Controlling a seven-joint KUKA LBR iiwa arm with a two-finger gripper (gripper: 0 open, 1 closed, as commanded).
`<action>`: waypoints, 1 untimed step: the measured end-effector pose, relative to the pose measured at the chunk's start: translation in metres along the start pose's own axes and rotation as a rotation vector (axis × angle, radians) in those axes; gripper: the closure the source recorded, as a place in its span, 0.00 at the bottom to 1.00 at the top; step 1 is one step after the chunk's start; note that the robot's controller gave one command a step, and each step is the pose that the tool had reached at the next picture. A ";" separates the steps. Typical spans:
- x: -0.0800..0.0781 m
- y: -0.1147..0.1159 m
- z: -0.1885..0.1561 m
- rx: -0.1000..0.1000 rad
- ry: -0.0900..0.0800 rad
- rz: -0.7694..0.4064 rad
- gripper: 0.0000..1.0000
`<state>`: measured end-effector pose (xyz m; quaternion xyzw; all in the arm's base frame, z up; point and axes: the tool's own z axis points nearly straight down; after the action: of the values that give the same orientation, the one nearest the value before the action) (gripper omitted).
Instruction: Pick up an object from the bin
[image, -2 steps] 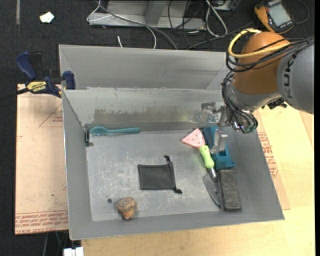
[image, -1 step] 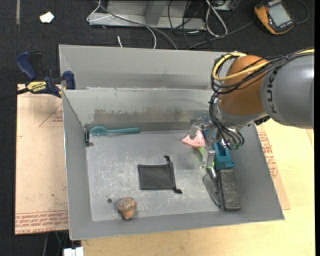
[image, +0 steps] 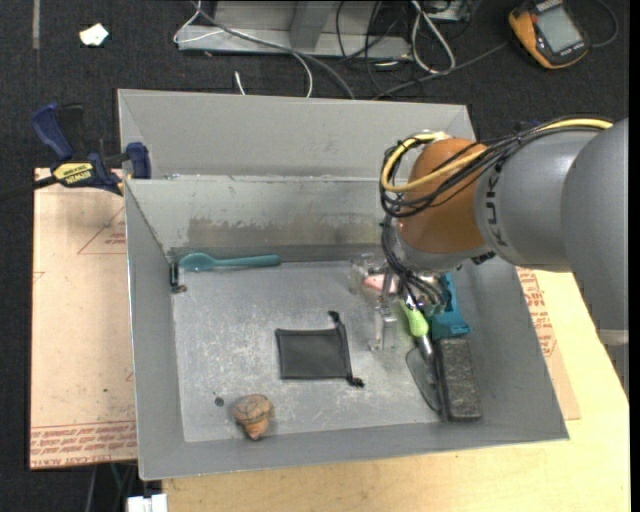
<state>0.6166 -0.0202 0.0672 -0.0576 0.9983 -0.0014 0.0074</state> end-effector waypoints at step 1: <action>-0.004 0.023 -0.002 0.001 0.002 -0.013 0.00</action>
Offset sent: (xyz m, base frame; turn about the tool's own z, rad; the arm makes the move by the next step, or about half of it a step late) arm 0.0220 0.0603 0.0257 -0.1972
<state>0.6182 0.0030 0.0694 -0.0642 0.9979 -0.0019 0.0062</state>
